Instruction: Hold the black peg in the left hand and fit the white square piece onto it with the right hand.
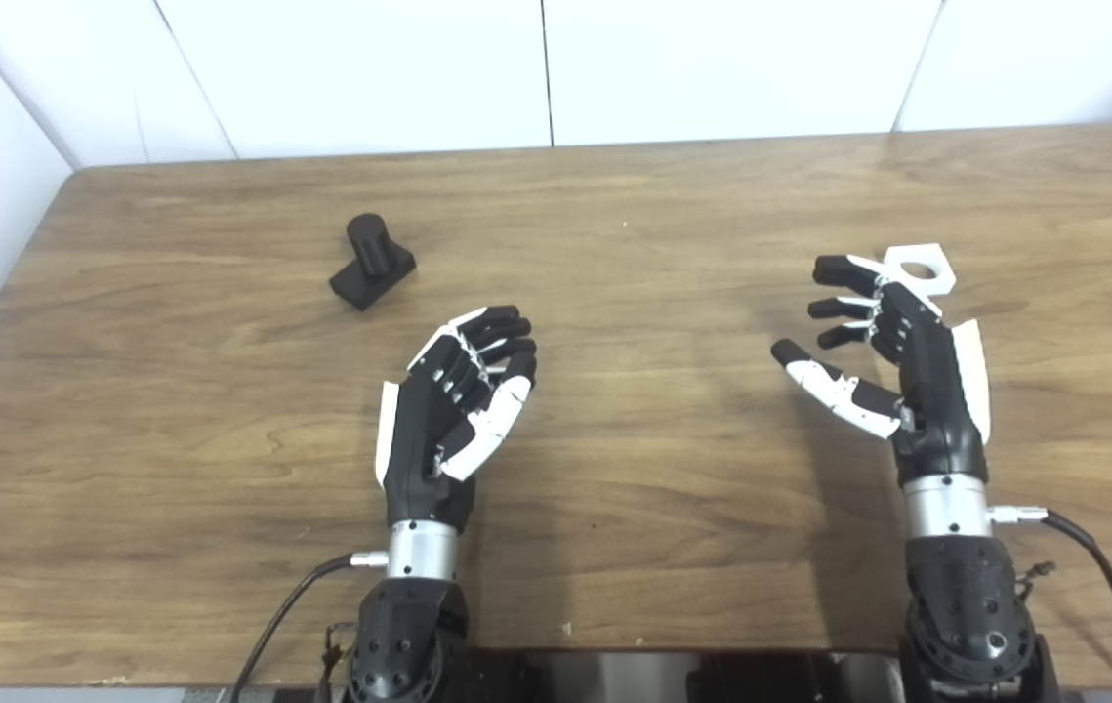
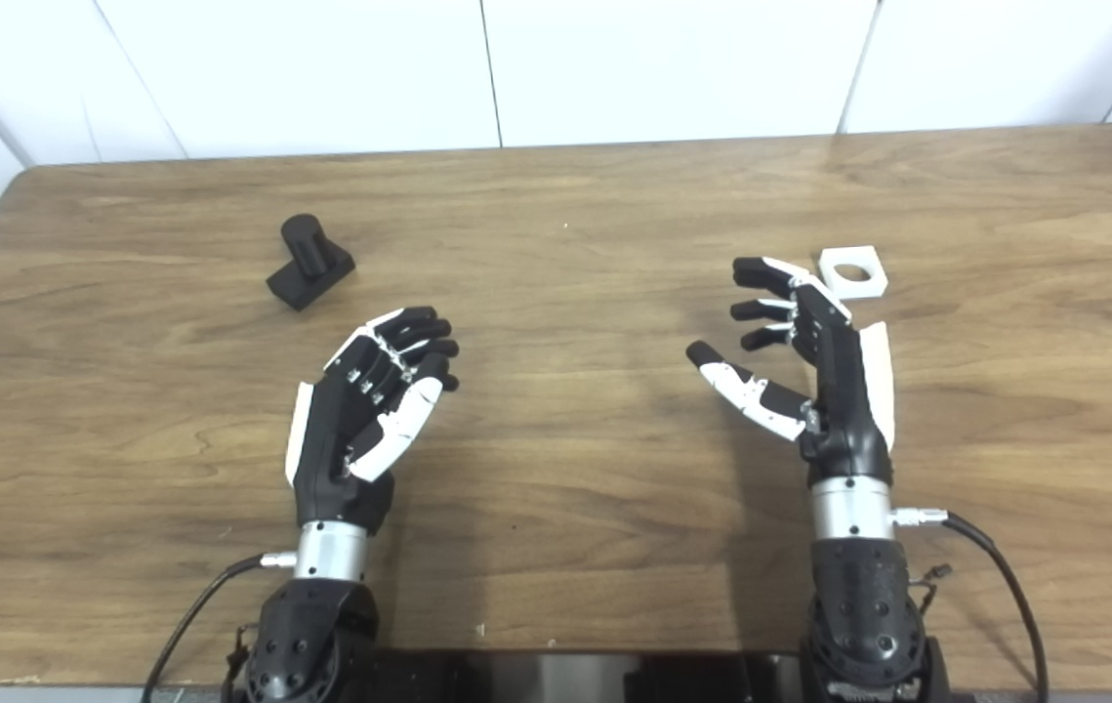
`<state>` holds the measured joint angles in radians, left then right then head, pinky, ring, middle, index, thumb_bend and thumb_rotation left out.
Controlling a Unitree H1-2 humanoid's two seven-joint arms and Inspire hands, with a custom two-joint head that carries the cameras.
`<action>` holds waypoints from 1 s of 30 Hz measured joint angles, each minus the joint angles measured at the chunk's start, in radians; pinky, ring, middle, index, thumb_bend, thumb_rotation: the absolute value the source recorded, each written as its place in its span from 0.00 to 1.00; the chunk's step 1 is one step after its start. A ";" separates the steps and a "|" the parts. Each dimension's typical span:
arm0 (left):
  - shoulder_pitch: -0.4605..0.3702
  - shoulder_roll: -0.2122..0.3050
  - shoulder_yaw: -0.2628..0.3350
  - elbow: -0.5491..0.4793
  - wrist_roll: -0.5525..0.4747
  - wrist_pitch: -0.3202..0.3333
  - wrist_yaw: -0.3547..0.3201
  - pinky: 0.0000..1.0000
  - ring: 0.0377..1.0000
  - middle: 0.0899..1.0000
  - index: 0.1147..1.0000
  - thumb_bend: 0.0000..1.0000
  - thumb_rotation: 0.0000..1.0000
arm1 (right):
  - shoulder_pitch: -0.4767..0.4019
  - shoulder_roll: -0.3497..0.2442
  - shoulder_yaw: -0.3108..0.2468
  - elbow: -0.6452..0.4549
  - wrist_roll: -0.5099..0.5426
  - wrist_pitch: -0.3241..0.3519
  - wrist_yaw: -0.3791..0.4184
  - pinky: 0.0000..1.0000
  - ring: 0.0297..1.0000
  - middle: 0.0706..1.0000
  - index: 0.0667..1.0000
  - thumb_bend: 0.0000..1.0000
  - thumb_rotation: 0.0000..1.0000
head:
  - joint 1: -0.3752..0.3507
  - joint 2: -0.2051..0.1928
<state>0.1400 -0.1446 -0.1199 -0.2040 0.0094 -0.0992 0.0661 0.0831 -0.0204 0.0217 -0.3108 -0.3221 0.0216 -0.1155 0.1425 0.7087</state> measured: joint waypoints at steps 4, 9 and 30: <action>0.000 -0.001 -0.009 0.008 0.021 -0.003 0.003 0.50 0.62 0.63 0.60 0.44 0.19 | 0.001 -0.002 -0.006 0.000 0.008 0.000 0.001 0.53 0.63 0.72 0.70 0.53 0.00 | 0.141 -0.038; -0.001 -0.007 -0.021 0.033 0.053 -0.029 0.015 0.52 0.63 0.63 0.59 0.41 0.16 | 0.003 -0.009 -0.036 0.039 0.041 -0.038 0.004 0.52 0.64 0.72 0.71 0.51 0.00 | 0.264 -0.081; -0.026 -0.008 -0.027 0.071 0.077 -0.110 0.051 0.54 0.63 0.64 0.60 0.50 0.22 | 0.005 -0.013 -0.071 0.001 0.024 0.010 0.028 0.47 0.58 0.68 0.66 0.52 0.00 | 0.322 -0.107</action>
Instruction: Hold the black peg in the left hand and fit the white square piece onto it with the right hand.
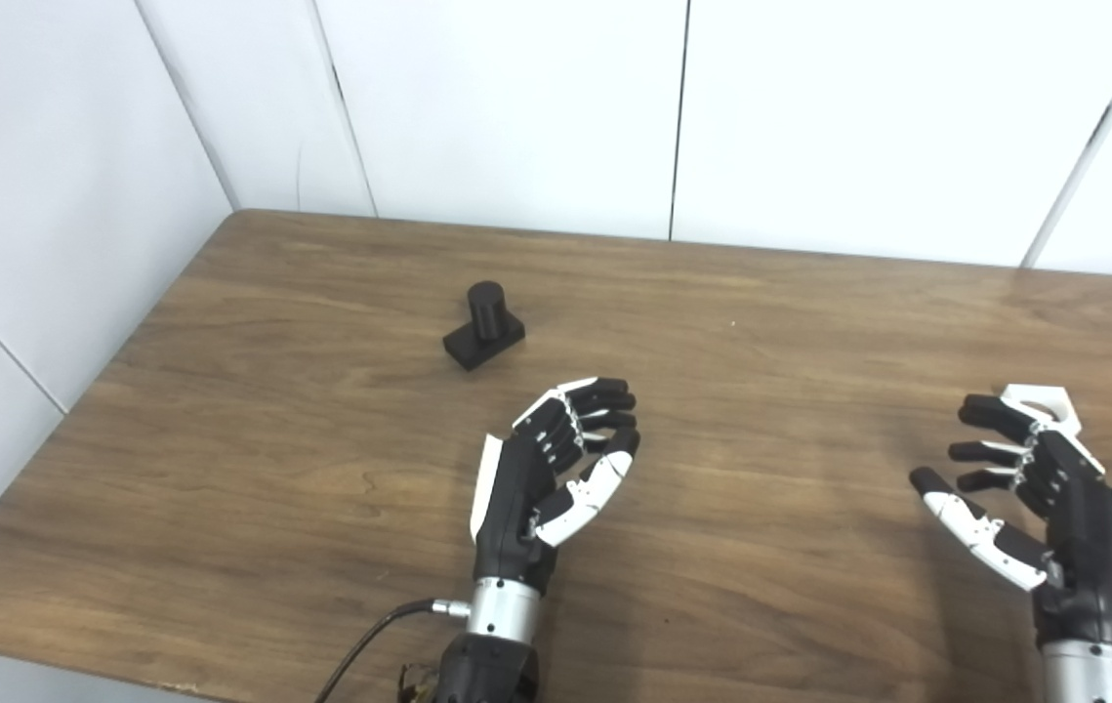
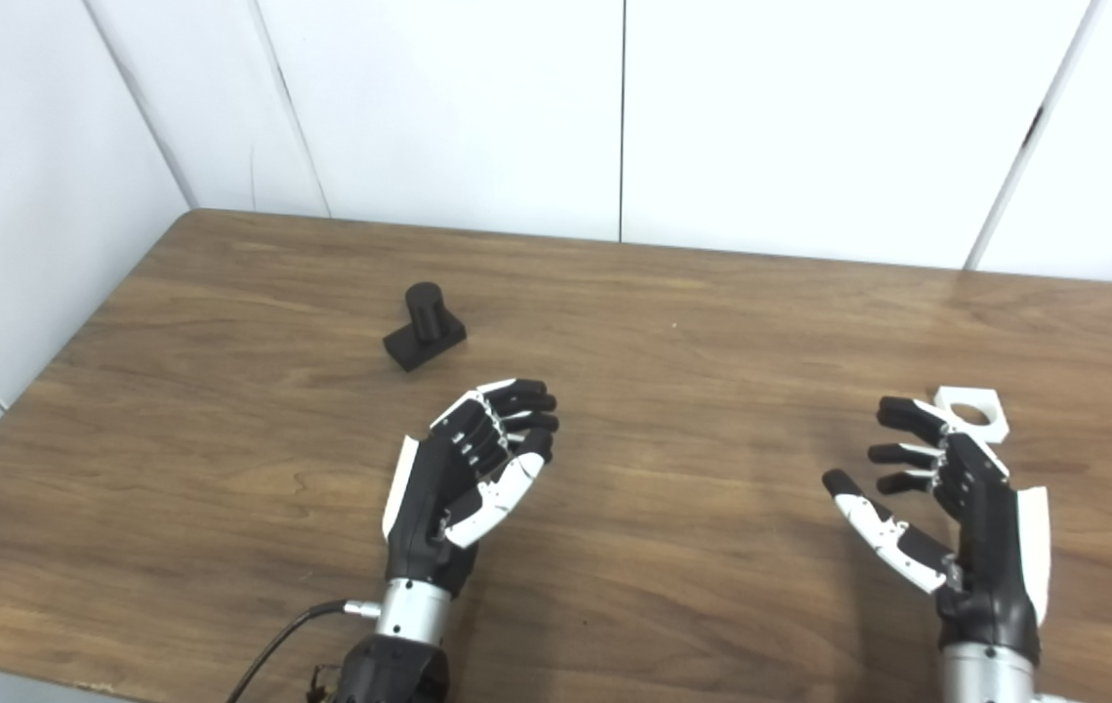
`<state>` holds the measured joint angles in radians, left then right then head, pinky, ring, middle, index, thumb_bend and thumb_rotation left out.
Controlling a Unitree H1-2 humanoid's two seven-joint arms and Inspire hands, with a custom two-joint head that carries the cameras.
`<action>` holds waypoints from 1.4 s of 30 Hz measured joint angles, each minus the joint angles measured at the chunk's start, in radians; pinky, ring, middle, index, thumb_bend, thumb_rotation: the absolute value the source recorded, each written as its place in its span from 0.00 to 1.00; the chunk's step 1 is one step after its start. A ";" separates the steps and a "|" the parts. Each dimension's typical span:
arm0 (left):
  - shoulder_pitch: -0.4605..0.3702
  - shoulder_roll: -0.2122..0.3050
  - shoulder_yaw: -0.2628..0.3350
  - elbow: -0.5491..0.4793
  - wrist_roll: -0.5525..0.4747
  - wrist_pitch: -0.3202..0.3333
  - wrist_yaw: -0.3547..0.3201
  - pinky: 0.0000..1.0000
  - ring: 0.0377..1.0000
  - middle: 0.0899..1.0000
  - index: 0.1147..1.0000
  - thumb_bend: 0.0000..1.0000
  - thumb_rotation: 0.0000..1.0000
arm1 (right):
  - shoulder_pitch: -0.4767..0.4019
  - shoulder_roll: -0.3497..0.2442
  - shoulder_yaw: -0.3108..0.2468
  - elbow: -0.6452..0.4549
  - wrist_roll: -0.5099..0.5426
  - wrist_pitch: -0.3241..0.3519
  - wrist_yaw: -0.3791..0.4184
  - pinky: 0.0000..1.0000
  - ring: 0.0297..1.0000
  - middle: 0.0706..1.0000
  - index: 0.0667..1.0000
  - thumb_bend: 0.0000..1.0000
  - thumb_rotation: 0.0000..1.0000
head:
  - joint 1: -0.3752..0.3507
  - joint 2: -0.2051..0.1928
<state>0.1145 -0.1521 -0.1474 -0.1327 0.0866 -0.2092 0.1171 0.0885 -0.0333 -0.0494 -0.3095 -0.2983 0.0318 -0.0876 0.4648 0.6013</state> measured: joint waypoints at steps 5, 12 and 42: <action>0.002 0.001 0.001 -0.010 -0.005 0.029 -0.006 0.51 0.64 0.65 0.60 0.66 0.33 | 0.000 0.000 0.001 -0.019 -0.002 0.016 0.008 0.47 0.59 0.69 0.67 0.51 0.00 | 0.002 0.002; 0.007 0.010 0.006 -0.047 0.040 0.126 -0.011 0.58 0.65 0.66 0.63 0.69 0.27 | 0.000 0.001 0.002 -0.030 -0.002 0.030 0.012 0.47 0.58 0.68 0.66 0.51 0.00 | 0.000 -0.002; -0.170 0.238 0.101 -0.186 0.416 0.393 -0.060 0.69 0.78 0.77 0.67 0.70 0.24 | -0.002 0.001 0.005 -0.040 -0.015 0.069 0.016 0.46 0.57 0.67 0.65 0.51 0.00 | 0.012 -0.009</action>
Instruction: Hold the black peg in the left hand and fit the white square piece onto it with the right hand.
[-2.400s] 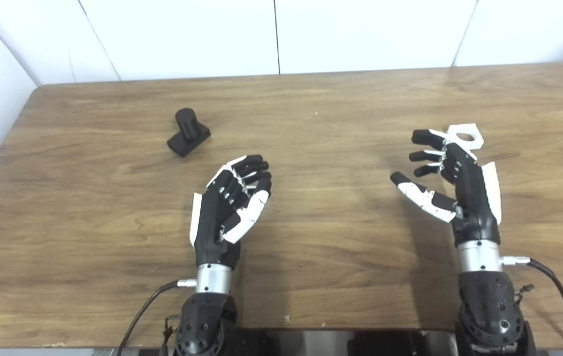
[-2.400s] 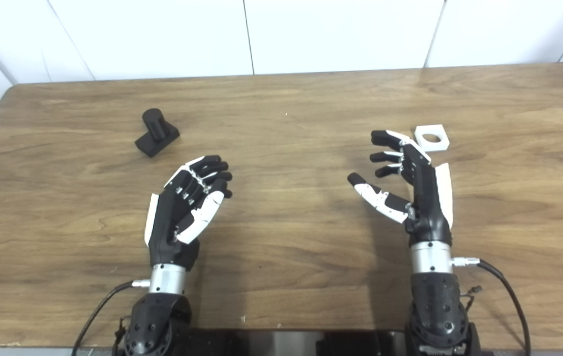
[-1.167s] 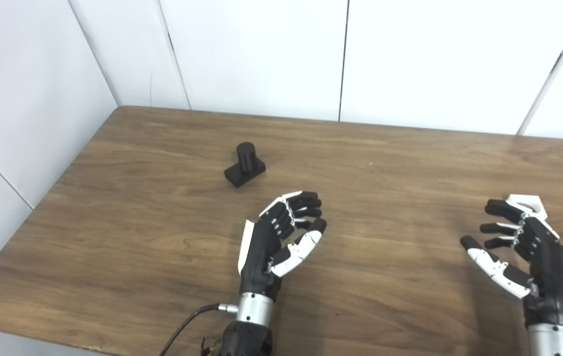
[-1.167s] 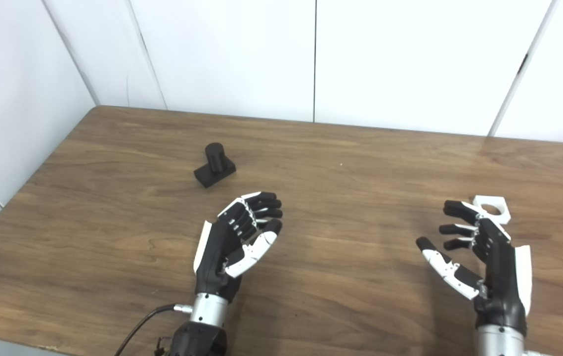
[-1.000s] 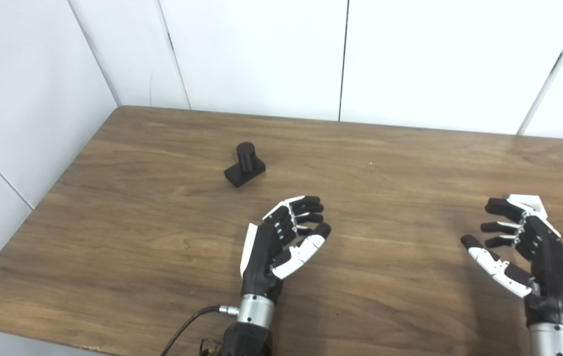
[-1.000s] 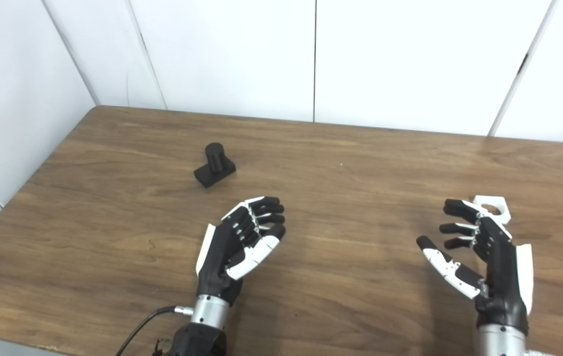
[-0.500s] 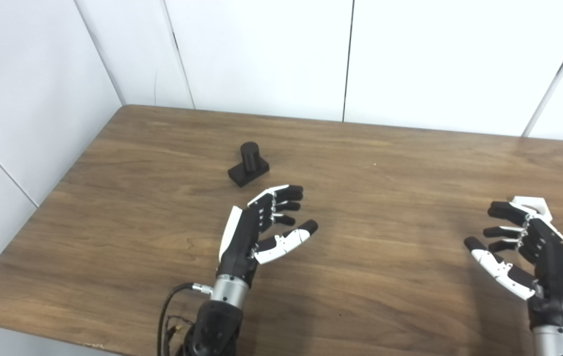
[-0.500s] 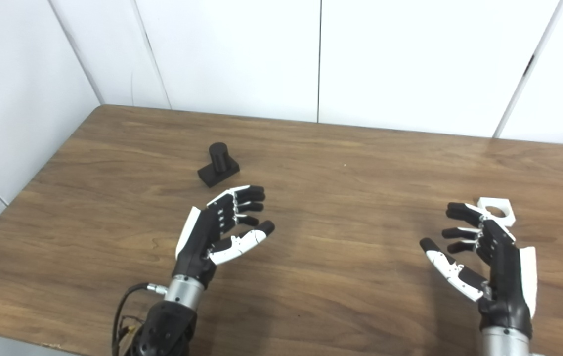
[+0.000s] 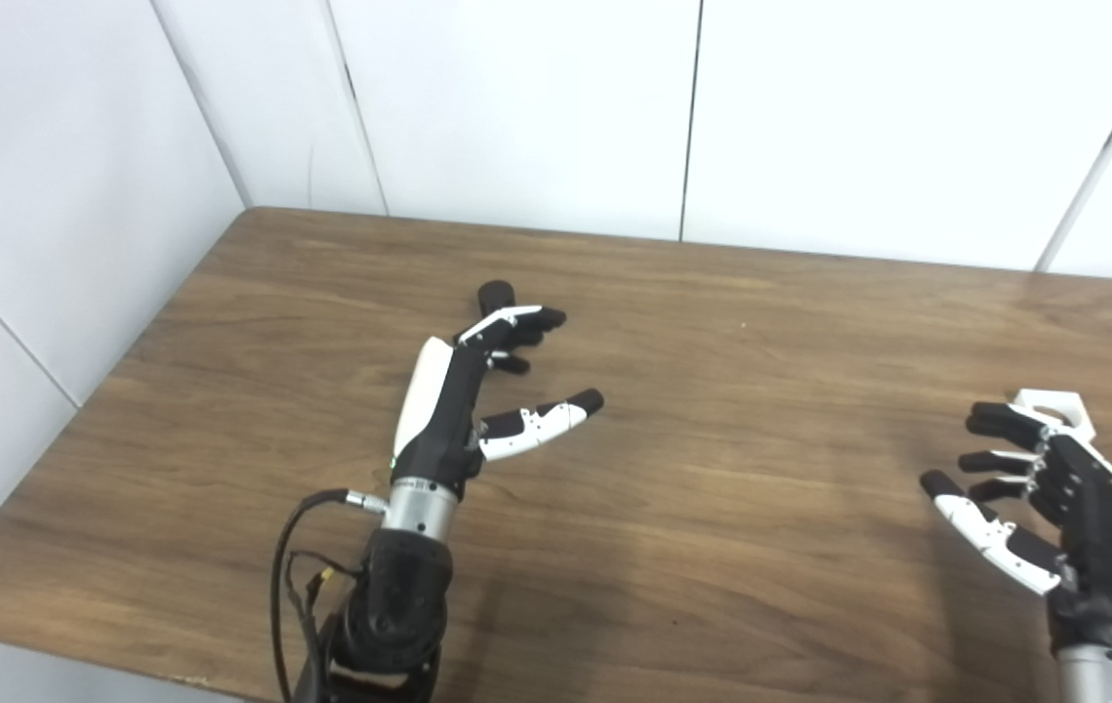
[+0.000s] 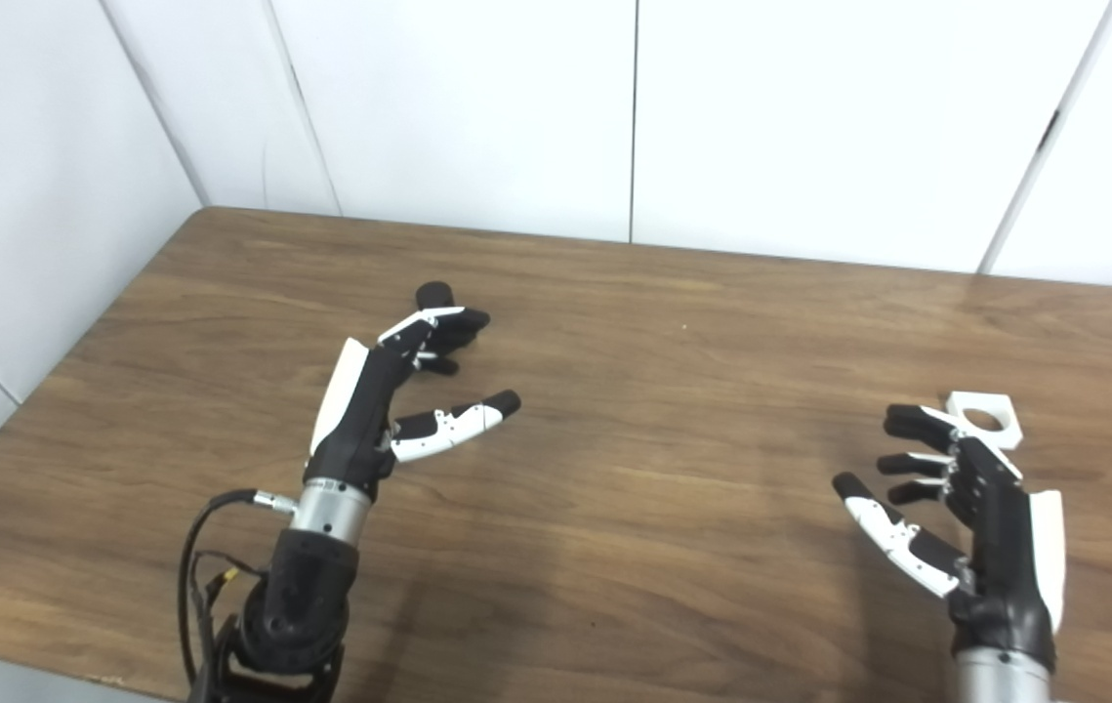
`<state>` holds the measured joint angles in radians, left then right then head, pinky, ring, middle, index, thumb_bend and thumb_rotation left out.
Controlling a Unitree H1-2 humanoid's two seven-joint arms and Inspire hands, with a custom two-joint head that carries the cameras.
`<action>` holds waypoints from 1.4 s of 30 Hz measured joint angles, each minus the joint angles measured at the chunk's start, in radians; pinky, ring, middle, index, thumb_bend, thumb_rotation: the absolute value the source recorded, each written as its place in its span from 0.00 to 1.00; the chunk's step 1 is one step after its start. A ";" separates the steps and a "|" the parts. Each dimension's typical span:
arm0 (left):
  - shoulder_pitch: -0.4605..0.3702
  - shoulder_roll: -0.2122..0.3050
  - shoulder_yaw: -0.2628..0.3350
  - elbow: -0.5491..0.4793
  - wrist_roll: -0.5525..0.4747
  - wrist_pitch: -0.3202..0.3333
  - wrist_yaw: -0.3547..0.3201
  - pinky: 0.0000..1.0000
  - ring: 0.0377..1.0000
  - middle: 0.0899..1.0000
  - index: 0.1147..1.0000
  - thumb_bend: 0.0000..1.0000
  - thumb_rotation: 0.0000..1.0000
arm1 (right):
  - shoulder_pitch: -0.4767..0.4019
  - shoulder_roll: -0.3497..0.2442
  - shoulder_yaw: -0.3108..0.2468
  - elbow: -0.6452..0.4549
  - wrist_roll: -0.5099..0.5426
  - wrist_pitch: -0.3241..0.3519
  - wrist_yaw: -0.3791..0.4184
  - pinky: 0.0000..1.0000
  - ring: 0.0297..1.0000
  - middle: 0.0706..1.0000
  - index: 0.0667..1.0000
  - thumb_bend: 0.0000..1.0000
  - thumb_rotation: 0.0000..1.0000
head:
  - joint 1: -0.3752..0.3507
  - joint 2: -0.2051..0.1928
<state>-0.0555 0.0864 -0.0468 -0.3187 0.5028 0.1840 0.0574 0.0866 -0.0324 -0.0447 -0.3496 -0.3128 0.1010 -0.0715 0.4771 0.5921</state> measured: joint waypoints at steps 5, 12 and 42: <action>-0.053 0.043 0.014 0.000 0.074 0.030 0.001 0.66 0.78 0.79 0.68 0.70 0.25 | 0.000 0.000 -0.001 -0.002 0.000 0.001 0.000 0.46 0.57 0.67 0.65 0.51 0.00 | 0.002 -0.002; -0.115 0.088 0.016 0.060 0.191 0.044 0.018 0.64 0.77 0.79 0.68 0.73 0.24 | 0.001 0.000 -0.001 -0.018 0.000 0.006 0.001 0.45 0.57 0.67 0.65 0.50 0.00 | 0.003 -0.002; -0.289 0.151 -0.064 0.391 0.408 0.225 0.034 1.00 1.00 1.00 0.73 0.91 0.53 | 0.003 0.000 0.001 -0.046 -0.006 0.008 0.004 0.41 0.52 0.64 0.63 0.49 0.00 | -0.023 0.012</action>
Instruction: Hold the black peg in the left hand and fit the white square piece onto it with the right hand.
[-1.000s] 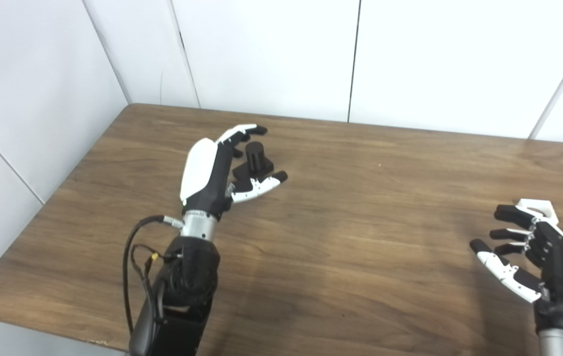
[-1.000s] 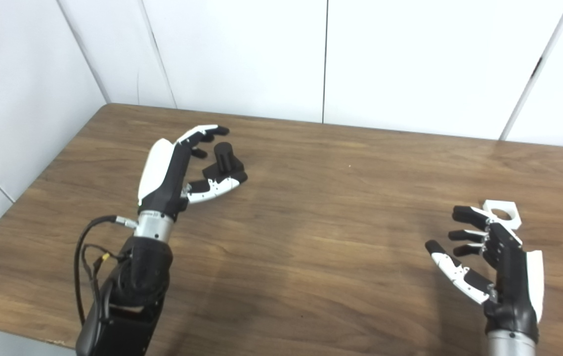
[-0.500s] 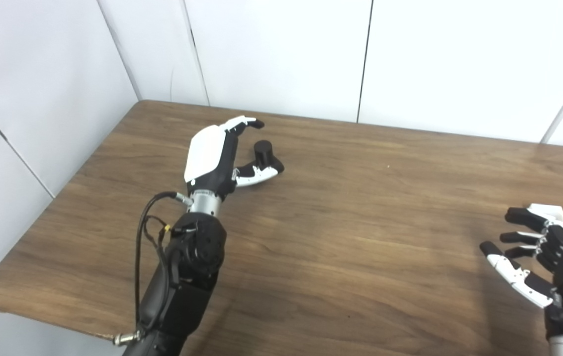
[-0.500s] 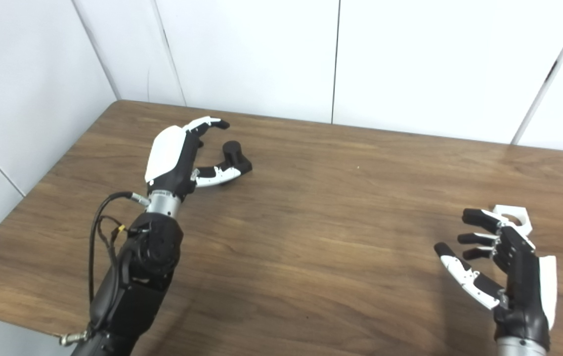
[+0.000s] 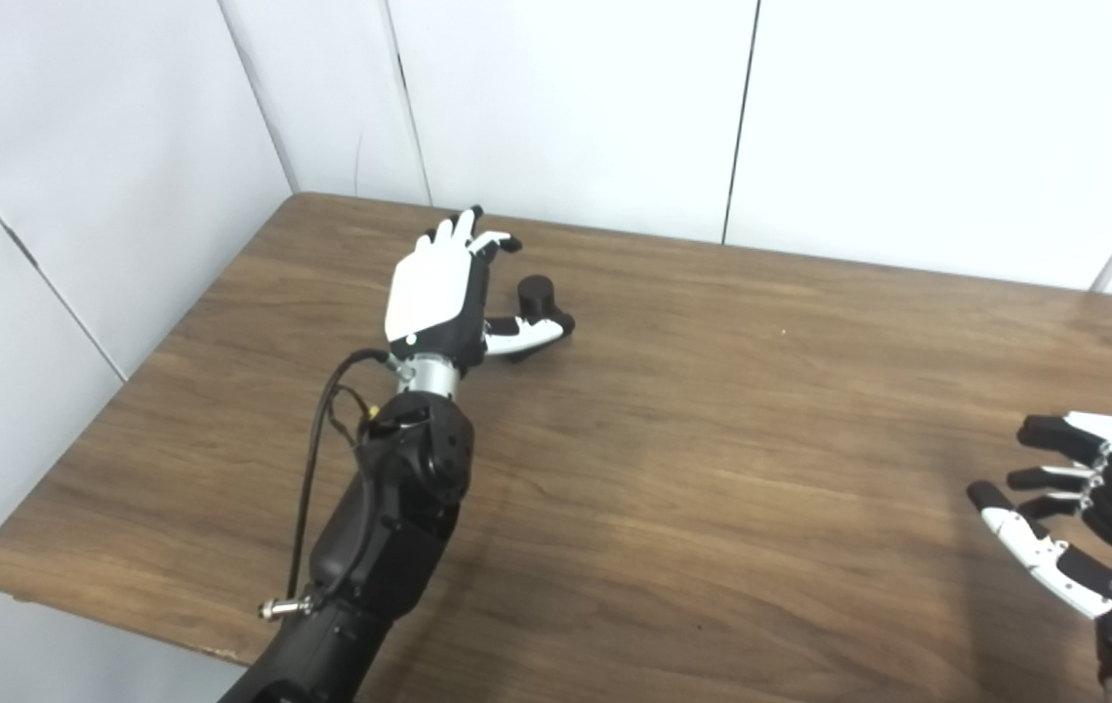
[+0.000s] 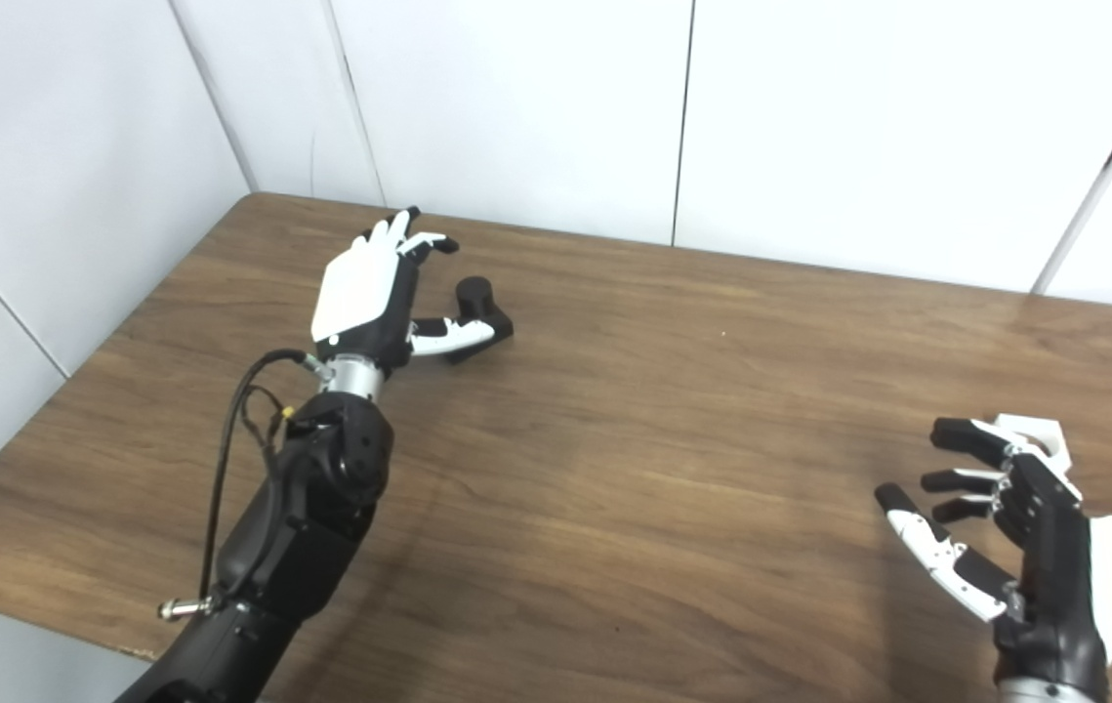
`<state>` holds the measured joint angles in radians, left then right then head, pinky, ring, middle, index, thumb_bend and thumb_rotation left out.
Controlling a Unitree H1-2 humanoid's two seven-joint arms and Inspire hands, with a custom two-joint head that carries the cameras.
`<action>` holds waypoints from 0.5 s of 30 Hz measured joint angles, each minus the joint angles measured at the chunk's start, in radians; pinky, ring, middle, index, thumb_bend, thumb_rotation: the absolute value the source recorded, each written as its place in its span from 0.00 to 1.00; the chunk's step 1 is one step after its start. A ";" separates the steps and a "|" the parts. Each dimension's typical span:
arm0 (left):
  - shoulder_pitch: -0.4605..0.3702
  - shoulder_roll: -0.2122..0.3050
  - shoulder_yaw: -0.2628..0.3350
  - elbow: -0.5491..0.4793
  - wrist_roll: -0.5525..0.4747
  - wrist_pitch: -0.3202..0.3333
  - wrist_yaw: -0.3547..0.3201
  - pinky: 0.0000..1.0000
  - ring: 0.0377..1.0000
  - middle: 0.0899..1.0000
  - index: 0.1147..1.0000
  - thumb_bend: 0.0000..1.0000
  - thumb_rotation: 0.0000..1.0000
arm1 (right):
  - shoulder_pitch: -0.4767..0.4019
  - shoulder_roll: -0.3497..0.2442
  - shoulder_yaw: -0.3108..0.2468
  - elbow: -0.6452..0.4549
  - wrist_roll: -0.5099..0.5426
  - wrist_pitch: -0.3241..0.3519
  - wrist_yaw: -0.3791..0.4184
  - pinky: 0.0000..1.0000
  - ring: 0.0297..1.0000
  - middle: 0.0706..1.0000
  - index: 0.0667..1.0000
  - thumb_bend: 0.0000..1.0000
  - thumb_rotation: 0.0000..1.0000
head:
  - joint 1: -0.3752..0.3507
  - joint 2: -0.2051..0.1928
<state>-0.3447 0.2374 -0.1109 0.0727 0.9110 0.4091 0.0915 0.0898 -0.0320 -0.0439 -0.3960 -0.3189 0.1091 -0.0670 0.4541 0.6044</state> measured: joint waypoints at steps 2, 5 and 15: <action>-0.001 0.000 -0.006 0.021 0.003 0.005 0.005 1.00 1.00 1.00 0.73 0.91 0.54 | 0.001 0.000 0.000 0.000 0.000 0.000 0.000 0.41 0.52 0.64 0.63 0.49 0.00 | 0.000 0.002; -0.002 0.001 -0.021 0.047 0.016 0.024 0.016 1.00 1.00 1.00 0.71 0.93 0.56 | 0.001 0.000 0.000 -0.009 0.000 0.004 0.000 0.41 0.53 0.65 0.63 0.49 0.00 | -0.003 0.000; -0.009 0.001 -0.050 0.142 0.014 0.038 0.055 1.00 1.00 1.00 0.67 0.95 0.53 | 0.002 0.000 0.002 -0.023 -0.001 0.030 0.004 0.43 0.54 0.67 0.64 0.48 0.00 | -0.005 0.008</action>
<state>-0.3541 0.2389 -0.1610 0.2152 0.9250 0.4470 0.1460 0.0914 -0.0316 -0.0419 -0.4188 -0.3197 0.1395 -0.0631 0.4495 0.6121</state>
